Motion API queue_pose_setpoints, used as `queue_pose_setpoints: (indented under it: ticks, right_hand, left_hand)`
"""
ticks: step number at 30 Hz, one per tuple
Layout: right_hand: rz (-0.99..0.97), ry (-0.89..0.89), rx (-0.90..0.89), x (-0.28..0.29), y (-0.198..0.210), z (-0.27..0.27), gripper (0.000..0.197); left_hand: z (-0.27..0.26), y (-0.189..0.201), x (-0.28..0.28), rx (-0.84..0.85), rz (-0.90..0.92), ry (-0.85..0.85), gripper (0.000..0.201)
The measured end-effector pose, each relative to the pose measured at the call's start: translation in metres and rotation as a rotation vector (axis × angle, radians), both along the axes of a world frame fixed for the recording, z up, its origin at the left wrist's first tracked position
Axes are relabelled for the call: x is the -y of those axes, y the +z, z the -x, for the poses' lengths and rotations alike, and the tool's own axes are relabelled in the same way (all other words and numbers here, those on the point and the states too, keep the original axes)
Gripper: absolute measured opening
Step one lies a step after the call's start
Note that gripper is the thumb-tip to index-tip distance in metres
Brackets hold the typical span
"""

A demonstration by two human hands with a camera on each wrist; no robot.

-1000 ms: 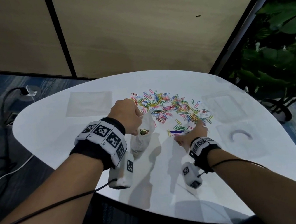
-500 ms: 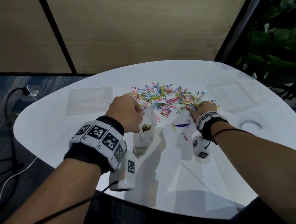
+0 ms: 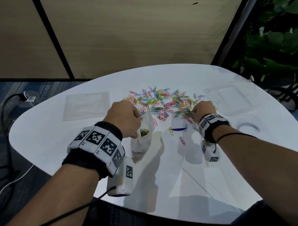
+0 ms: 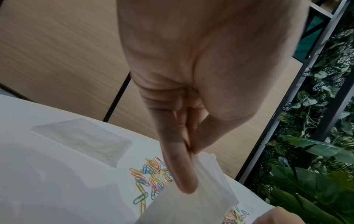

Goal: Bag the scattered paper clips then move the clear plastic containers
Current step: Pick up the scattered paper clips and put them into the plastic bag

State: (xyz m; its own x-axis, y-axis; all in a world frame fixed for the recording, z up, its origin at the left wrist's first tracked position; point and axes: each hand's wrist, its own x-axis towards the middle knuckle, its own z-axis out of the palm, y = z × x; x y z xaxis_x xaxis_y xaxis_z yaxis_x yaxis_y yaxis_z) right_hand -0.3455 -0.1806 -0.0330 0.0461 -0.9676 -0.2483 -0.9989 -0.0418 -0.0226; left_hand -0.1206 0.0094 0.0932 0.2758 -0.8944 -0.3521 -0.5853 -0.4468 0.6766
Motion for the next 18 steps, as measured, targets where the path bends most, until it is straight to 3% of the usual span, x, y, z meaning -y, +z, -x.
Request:
queue_pose_setpoints:
  ticks: [2, 6, 10, 14, 18]
  right_hand:
    - [-0.075, -0.131, 0.217, 0.007, 0.000, 0.015, 0.021]
    - [-0.265, -0.424, 1.018, 0.003, 0.021, 0.028, 0.009]
    - [-0.408, -0.571, 1.502, -0.023, 0.069, -0.001, 0.008]
    - [-0.621, -0.502, 1.672, -0.055, 0.106, -0.027, 0.010]
    - [-0.777, -0.400, 1.631, -0.086, 0.110, -0.047, 0.016]
  left_hand:
    - [0.000, 0.001, 0.000, -0.002, -0.001, 0.000, 0.029]
    - [0.004, 0.003, 0.002, -0.015, -0.003, 0.005, 0.026]
    - [0.009, 0.006, 0.003, -0.040, -0.016, -0.001, 0.028]
    - [0.015, 0.005, 0.005, -0.100, -0.011, 0.012, 0.024]
    - [0.019, 0.005, 0.008, -0.139, 0.002, 0.054, 0.022]
